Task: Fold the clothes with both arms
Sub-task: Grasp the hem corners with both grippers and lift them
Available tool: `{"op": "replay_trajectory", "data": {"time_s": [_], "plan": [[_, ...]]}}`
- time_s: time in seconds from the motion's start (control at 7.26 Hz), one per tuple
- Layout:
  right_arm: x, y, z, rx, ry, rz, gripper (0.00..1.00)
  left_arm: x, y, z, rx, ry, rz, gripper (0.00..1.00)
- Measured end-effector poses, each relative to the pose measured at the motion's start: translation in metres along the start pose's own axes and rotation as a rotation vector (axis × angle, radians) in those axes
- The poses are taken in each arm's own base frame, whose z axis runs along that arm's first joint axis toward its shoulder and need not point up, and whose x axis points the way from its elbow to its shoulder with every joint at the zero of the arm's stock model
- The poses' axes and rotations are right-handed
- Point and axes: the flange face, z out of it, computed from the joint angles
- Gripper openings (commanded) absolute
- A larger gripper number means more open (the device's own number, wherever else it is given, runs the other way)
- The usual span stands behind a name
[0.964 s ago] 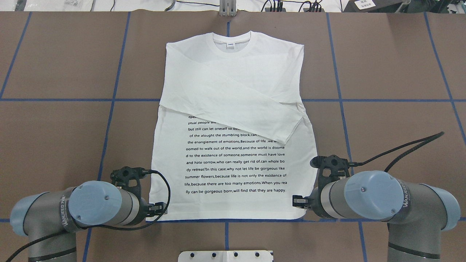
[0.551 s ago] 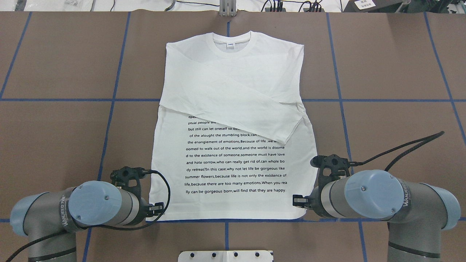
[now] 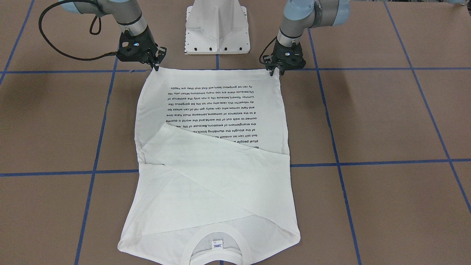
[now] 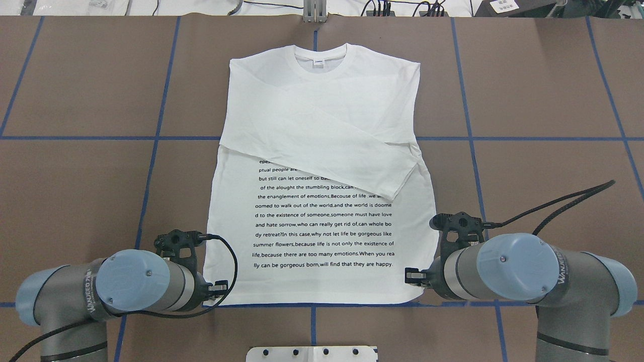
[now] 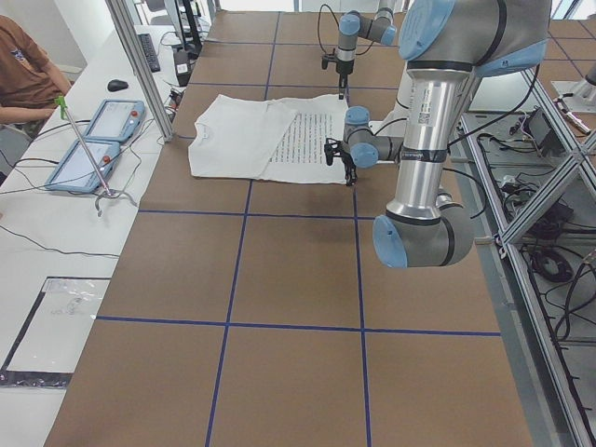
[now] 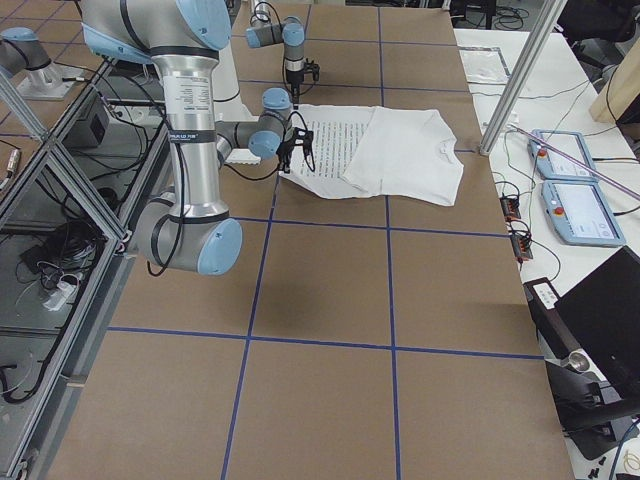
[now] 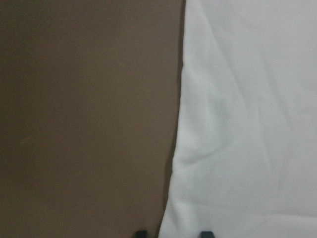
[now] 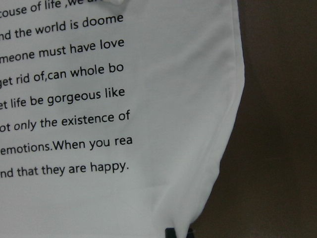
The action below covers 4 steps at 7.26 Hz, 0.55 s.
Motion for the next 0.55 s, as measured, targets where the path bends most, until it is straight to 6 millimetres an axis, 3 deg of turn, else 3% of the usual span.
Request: {"op": "replay_trajectory", "data": {"time_s": [0.55], "plan": [[0.000, -0.004, -0.003, 0.005, -0.006, 0.004, 0.00, 0.008, 0.002, -0.018, 0.001, 0.038, -0.003, 0.00]]}}
